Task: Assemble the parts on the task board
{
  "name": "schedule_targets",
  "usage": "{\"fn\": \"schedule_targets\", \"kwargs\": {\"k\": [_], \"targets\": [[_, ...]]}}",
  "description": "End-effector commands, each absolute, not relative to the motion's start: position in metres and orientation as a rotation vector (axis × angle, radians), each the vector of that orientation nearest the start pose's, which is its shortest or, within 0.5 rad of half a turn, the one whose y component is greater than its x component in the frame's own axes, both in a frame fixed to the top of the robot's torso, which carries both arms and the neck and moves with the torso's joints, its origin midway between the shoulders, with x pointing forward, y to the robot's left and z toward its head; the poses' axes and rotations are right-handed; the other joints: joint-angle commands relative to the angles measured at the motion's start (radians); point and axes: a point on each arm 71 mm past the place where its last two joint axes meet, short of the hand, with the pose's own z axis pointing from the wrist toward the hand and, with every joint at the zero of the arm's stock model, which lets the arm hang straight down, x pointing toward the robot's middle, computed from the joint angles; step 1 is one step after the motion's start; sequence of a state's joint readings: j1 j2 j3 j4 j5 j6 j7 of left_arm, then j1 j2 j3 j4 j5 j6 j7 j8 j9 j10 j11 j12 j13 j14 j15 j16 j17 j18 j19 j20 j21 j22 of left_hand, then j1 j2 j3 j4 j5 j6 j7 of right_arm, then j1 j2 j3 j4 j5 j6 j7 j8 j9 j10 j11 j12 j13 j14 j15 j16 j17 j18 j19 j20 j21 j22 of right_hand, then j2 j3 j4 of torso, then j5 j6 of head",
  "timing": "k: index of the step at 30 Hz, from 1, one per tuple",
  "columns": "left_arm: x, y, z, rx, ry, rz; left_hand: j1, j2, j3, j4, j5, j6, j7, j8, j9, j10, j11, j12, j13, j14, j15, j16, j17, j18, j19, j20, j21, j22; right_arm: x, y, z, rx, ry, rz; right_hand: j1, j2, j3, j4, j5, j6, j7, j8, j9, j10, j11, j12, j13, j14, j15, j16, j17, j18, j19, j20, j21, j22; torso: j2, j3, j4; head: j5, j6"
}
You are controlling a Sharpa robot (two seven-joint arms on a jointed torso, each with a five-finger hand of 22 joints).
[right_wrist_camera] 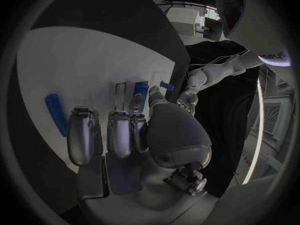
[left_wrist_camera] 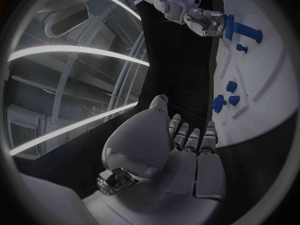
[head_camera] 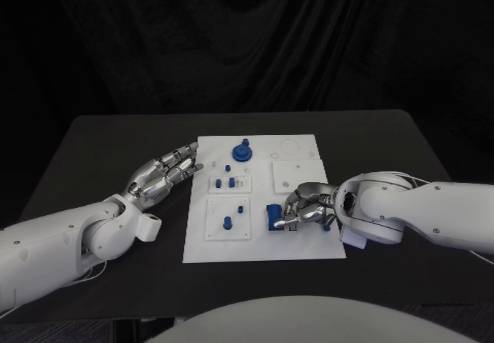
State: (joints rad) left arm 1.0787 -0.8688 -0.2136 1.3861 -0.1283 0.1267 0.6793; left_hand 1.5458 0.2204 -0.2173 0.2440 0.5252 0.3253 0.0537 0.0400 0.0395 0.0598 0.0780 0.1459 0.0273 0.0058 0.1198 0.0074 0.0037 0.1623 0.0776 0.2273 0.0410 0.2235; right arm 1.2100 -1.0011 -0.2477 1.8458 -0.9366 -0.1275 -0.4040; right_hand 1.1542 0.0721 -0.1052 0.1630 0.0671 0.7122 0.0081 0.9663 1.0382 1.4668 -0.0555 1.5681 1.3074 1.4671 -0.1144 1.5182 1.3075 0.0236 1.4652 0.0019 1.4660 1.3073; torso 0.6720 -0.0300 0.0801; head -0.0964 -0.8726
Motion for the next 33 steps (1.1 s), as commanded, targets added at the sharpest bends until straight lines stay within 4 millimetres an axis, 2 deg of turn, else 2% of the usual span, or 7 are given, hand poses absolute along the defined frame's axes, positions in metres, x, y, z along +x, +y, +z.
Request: {"fn": "schedule_targets", "kwargs": {"k": [1,8,10,11,14,28,33], "targets": [[0.442,0.243,-0.279,-0.956,1.561,-1.866,0.008,0.000,-0.001,-0.006,0.007,-0.001,0.005,-0.001,0.000,-0.006,-0.002,-0.005,-0.001,0.000,0.007,-0.003,-0.001,0.014,0.001,0.007,0.006,-0.001,0.374,-0.204,-0.251,0.329,2.306,0.699,-0.031,-0.008,-0.019,0.015,-0.009,-0.004,-0.007,0.002,0.002,0.104,-0.009,0.003,0.263,0.082,-0.006,0.005,0.149,0.005,0.061,-0.009,0.000,0.225,0.000,-0.0002,0.0010,0.002,0.000],[0.441,0.245,-0.279,-0.957,1.559,-1.859,0.008,0.001,0.000,-0.007,0.007,0.002,0.007,-0.001,0.000,-0.006,-0.003,-0.004,-0.001,0.001,0.008,-0.003,-0.001,0.015,0.001,0.008,0.006,-0.001,0.381,-0.222,-0.222,0.352,2.226,0.678,-0.055,0.003,-0.046,0.053,0.013,-0.005,0.006,-0.094,-0.071,0.104,-0.001,0.003,0.263,0.082,0.001,0.004,0.146,0.006,0.060,-0.004,-0.005,0.224,0.001,-0.0003,0.0004,0.003,0.000],[0.441,0.245,-0.279,-0.957,1.557,-1.856,0.008,0.001,0.000,-0.007,0.007,0.003,0.008,0.000,0.000,-0.006,-0.004,-0.004,-0.001,0.001,0.007,-0.003,-0.001,0.015,0.001,0.008,0.006,-0.002,0.383,-0.230,-0.212,0.345,2.218,0.640,-0.037,0.014,-0.042,0.052,0.090,-0.005,0.020,-0.179,-0.141,0.104,0.013,0.003,0.263,0.082,0.011,0.004,0.146,0.006,0.060,0.001,-0.004,0.224,0.001,-0.0002,0.0002,0.003,0.000],[0.441,0.245,-0.279,-0.956,1.557,-1.855,0.008,0.001,0.000,-0.007,0.007,0.004,0.008,0.000,0.000,-0.006,-0.004,-0.004,-0.001,0.000,0.007,-0.004,-0.001,0.015,0.001,0.008,0.006,-0.002,0.384,-0.234,-0.208,0.337,2.216,0.617,-0.016,0.021,-0.034,0.043,0.197,0.014,0.031,-0.249,-0.206,0.104,0.027,0.003,0.263,0.081,0.020,0.003,0.144,0.006,0.060,0.009,-0.004,0.224,0.000,-0.0002,-0.0002,0.003,0.000],[0.441,0.245,-0.279,-0.956,1.555,-1.853,0.007,0.000,0.000,-0.007,0.007,0.006,0.009,0.000,0.000,-0.005,-0.004,-0.003,-0.001,0.000,0.006,-0.003,-0.001,0.015,0.001,0.007,0.006,-0.002,0.385,-0.249,-0.198,0.281,2.209,0.512,0.007,0.024,-0.021,0.036,0.318,0.051,0.040,-0.318,-0.281,0.104,0.032,0.003,0.263,0.081,0.027,0.002,0.140,0.006,0.060,0.020,-0.003,0.224,-0.001,-0.0003,0.0003,0.000,0.000],[0.442,0.245,-0.279,-0.955,1.555,-1.854,0.007,0.000,0.000,-0.008,0.008,0.003,0.008,0.000,0.000,-0.005,-0.004,-0.003,-0.001,0.000,0.005,-0.004,-0.001,0.015,0.001,0.007,0.006,-0.002,0.371,-0.274,-0.203,-0.009,2.075,0.176,0.046,-0.002,0.005,0.023,0.439,0.102,0.032,-0.349,-0.327,0.104,0.027,0.003,0.263,0.081,0.022,0.003,0.142,0.005,0.063,0.018,0.003,0.226,-0.003,-0.0065,0.0008,-0.010,0.000],[0.442,0.246,-0.280,-0.957,1.555,-1.851,0.007,0.000,0.000,-0.008,0.008,0.002,0.007,0.000,0.000,-0.005,-0.003,-0.004,-0.001,0.000,0.004,-0.004,-0.001,0.015,0.001,0.007,0.006,-0.002,0.363,-0.273,-0.211,-0.029,2.075,0.161,0.034,-0.008,0.004,0.036,0.433,0.114,0.032,-0.356,-0.333,0.104,0.027,0.003,0.263,0.080,0.019,0.002,0.139,0.005,0.062,0.015,0.002,0.226,0.002,-0.0016,-0.0006,-0.020,0.000]]}}
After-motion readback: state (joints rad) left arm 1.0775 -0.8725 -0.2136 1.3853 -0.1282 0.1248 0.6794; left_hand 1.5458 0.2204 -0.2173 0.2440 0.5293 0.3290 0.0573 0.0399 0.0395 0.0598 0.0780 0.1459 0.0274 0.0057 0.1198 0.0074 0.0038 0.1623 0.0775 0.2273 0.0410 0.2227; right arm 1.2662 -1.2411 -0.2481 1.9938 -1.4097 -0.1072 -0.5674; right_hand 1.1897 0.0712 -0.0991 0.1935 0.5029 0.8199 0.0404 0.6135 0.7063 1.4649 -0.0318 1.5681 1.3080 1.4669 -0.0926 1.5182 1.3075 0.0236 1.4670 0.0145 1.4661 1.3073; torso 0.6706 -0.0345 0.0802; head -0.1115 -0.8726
